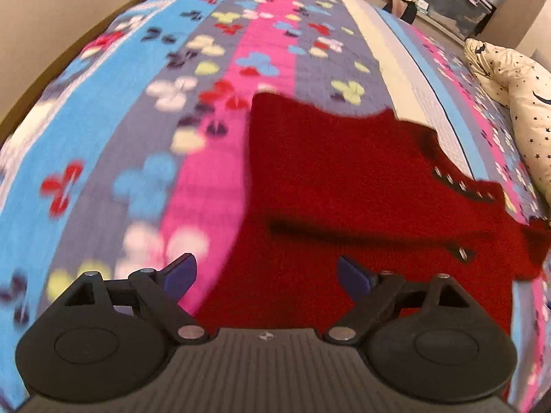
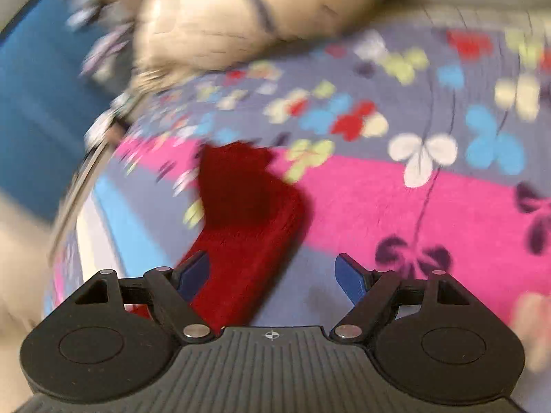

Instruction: Fold small clothes

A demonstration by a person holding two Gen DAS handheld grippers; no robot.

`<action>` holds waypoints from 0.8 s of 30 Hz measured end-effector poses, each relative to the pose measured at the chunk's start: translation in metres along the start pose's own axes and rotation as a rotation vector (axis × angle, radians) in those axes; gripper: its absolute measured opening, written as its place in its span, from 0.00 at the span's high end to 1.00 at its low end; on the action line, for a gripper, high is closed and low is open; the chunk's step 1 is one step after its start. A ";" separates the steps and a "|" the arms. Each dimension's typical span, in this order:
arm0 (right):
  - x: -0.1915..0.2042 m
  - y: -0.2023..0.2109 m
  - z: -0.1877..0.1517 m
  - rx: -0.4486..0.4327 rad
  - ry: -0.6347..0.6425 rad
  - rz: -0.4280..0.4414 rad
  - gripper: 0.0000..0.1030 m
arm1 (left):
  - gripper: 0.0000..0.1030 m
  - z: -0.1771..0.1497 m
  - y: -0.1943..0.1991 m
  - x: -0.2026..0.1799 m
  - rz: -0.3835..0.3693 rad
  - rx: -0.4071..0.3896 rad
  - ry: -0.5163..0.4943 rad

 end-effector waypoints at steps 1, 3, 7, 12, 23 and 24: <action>-0.001 -0.015 0.009 0.008 -0.047 -0.009 0.21 | 0.11 -0.009 0.006 0.000 0.002 0.011 0.011; 0.000 -0.039 0.018 0.008 -0.110 -0.025 0.21 | 0.11 -0.027 0.017 0.000 0.025 0.033 0.041; 0.020 -0.063 0.021 0.040 -0.117 0.033 0.29 | 0.11 -0.043 0.027 0.008 0.062 0.063 0.109; 0.037 -0.020 0.024 -0.064 -0.105 0.207 0.90 | 0.11 -0.031 0.035 0.022 0.114 0.021 0.163; 0.038 0.012 -0.010 -0.205 -0.079 0.013 0.90 | 0.11 -0.026 0.063 0.062 0.118 -0.046 0.243; 0.070 0.029 -0.020 -0.287 0.063 0.033 0.90 | 0.11 -0.027 0.065 0.067 0.119 -0.053 0.252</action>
Point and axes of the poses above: each gripper's, at about its wrist camera, not at the fingertips, and y roughly against the way its jaws point, x to its left, z to its top, the point moved 1 cm from there along -y, roughly the way its jaws point, and after that the axes turned 14 degrees about -z, right-handed, at the moved point
